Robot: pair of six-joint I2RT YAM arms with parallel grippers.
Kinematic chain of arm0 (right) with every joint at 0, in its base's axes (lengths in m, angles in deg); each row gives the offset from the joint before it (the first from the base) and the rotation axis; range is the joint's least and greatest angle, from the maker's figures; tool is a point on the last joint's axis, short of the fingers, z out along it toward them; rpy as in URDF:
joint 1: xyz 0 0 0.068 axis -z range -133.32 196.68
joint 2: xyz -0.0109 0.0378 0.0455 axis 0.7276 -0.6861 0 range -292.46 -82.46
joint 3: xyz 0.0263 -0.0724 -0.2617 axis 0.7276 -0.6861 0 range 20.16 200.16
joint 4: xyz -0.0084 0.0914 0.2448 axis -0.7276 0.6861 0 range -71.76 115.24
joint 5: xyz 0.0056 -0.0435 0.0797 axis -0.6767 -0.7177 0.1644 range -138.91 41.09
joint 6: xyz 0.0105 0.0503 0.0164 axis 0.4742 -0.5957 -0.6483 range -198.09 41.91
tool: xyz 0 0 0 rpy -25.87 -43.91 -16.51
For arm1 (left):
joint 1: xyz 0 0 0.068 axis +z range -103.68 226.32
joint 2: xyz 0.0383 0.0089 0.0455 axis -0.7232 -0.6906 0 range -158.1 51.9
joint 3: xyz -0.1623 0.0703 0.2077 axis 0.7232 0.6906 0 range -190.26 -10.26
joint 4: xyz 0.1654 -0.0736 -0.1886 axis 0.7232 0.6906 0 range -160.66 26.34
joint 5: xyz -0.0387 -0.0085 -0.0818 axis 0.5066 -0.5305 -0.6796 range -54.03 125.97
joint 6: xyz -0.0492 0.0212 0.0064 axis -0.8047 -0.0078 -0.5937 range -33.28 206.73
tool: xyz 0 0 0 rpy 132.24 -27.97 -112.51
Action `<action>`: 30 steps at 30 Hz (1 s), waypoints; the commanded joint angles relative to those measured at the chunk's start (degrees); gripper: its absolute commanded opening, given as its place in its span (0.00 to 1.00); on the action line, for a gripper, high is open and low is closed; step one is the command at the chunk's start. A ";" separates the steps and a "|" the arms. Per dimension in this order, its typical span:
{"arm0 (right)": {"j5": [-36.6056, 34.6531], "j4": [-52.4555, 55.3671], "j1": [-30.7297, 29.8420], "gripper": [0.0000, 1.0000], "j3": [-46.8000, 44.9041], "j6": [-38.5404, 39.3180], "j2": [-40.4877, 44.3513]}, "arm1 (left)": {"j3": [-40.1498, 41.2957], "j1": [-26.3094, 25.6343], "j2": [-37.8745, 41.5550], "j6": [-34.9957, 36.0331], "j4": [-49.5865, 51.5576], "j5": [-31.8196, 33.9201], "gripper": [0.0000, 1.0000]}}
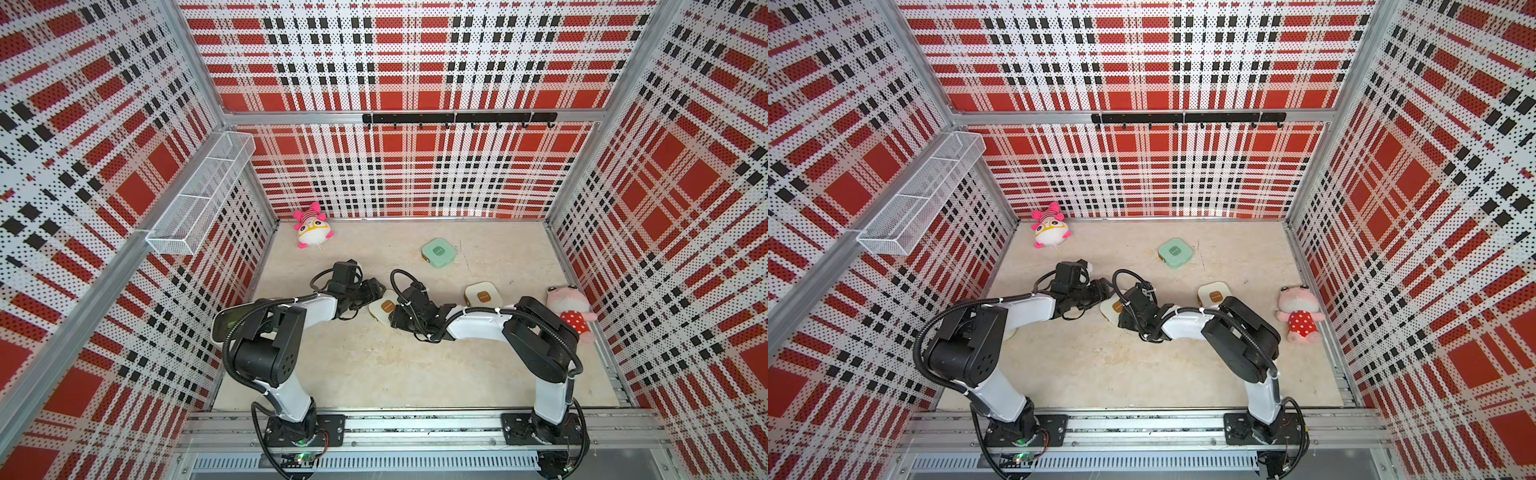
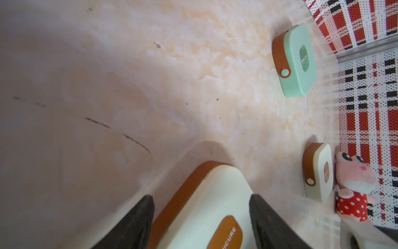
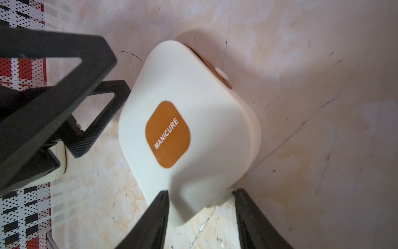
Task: Organize nail clipper sets
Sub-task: Move the storage box to the center of the board.
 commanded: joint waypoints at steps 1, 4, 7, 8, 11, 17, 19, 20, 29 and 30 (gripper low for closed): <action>0.35 -1.73 0.44 0.53 0.73 -0.39 -1.01 | -1.77 -1.28 -1.67 1.90 -1.44 -2.51 0.74; 0.55 -2.06 0.44 0.53 0.56 -0.40 -0.84 | -1.61 -1.58 -2.31 1.95 -1.47 -3.17 0.73; 0.57 -2.36 0.53 0.53 0.45 -0.25 -0.59 | -1.47 -2.23 -2.42 2.20 -0.75 -3.57 0.72; 0.63 -2.45 0.52 0.53 0.32 -0.26 -0.50 | -1.48 -2.44 -2.35 2.35 -0.17 -3.11 0.72; 0.98 -3.10 0.64 0.54 0.20 -0.32 -0.22 | -0.85 -3.03 -2.06 2.52 0.58 -2.84 0.71; 1.60 -3.95 0.70 0.54 0.00 -0.37 -0.57 | 1.38 -3.40 -1.44 1.20 0.25 -3.62 0.71; 2.02 -4.83 0.79 0.54 -0.46 -0.77 -0.60 | 2.04 -3.50 -1.06 0.80 0.20 -3.90 0.70; 2.12 -5.18 0.79 0.54 -0.67 -0.93 -0.57 | 2.31 -3.52 -0.91 0.56 0.20 -3.96 0.70; 3.92 -10.82 1.64 0.54 -3.81 -3.28 1.57 | 5.27 -5.77 0.01 -2.69 -2.48 -4.30 0.70; 4.18 -11.43 1.75 0.54 -4.15 -3.41 1.77 | 5.48 -6.13 0.08 -3.04 -2.72 -4.22 0.70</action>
